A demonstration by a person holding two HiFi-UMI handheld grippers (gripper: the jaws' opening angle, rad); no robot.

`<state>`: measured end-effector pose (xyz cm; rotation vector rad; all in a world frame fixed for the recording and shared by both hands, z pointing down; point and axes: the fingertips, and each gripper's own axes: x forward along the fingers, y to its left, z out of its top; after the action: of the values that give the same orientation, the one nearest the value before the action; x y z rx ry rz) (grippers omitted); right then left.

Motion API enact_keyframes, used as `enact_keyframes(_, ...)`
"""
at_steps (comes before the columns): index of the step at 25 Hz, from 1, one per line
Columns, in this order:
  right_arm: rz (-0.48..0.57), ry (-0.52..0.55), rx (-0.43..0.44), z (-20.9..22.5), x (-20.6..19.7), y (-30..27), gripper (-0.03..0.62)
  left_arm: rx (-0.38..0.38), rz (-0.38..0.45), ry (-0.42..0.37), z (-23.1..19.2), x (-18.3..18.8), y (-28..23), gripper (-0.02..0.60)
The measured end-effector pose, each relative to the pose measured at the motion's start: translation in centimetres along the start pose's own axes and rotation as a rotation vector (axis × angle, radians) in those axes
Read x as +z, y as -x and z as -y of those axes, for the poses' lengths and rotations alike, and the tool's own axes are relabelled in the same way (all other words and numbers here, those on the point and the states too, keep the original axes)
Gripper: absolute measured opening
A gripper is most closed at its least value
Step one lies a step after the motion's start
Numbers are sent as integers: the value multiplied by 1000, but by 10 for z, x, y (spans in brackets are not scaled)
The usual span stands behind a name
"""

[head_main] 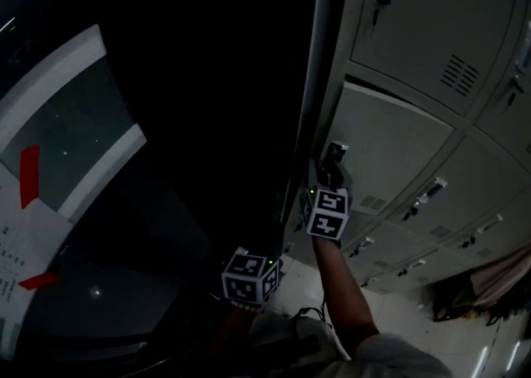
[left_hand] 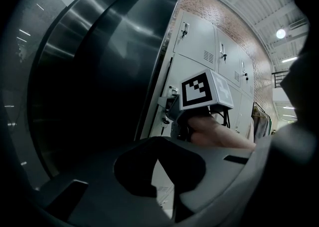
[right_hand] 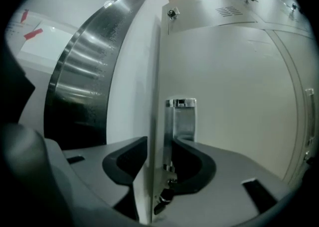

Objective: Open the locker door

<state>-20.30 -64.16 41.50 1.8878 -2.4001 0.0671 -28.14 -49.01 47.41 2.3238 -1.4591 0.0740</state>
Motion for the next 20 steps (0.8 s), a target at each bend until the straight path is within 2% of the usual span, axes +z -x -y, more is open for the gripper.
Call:
enact_keyframes(7,17,14,-68,-4,-2,21,153,-32,-29,-12,-8,-3,4,-6)
enact_keyframes(9,25,15,-87,-4,-2,30,121,-43,-35,-13,-9,-4,5,-6)
enact_keyframes(11,30,20,-98,-5,-3,38,120,-54,-40,-11,-10,-6,6,-6)
enact_keyframes(20,43,20,-84,-10,-4,73,118,-88,-53,0,-5,-19,13,-6)
